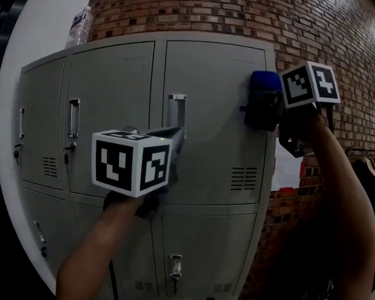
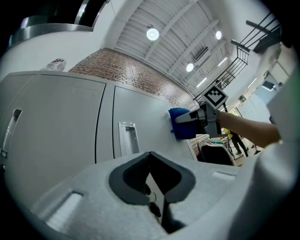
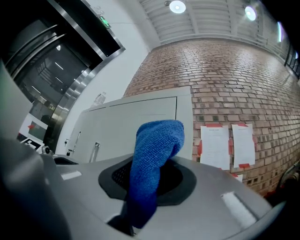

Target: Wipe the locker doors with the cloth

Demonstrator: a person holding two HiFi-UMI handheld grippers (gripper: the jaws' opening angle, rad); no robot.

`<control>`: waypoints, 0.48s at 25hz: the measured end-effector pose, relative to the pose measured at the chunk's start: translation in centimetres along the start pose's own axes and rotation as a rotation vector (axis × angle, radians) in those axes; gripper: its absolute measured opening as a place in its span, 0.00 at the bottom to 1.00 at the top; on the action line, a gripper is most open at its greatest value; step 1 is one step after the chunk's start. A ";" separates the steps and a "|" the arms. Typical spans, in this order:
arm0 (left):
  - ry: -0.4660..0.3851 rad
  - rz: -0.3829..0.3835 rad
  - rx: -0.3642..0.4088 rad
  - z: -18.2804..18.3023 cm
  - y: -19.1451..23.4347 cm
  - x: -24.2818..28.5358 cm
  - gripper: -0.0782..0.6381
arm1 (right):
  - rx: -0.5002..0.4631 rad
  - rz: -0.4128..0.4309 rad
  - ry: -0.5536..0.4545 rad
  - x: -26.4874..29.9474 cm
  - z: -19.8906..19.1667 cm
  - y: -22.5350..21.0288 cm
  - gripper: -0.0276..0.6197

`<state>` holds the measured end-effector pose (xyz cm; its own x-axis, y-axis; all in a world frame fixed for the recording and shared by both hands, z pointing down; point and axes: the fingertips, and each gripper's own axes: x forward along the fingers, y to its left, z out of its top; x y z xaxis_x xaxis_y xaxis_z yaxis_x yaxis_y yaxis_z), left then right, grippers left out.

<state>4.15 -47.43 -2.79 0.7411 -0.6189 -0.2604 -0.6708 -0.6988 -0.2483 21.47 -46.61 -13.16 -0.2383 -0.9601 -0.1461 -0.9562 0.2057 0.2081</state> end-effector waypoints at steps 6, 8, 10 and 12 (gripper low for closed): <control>0.006 -0.008 0.022 0.4 -0.2 0.4 0.11 | -0.045 0.040 0.010 0.2 0.2 2.3 0.18; 0.003 -0.008 0.031 0.9 -0.2 0.5 0.11 | -0.073 0.110 -0.018 0.7 1.5 6.0 0.18; 0.000 -0.002 0.035 1.4 0.0 0.4 0.11 | -0.092 0.184 -0.050 1.6 3.3 10.0 0.18; 0.000 0.002 0.028 1.9 0.3 0.2 0.11 | -0.098 0.244 -0.070 2.7 4.9 13.5 0.18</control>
<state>4.07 -47.08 -4.72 0.7396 -0.6202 -0.2614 -0.6730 -0.6871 -0.2739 7.09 -45.51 -15.50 -0.4737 -0.8685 -0.1459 -0.8490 0.4063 0.3378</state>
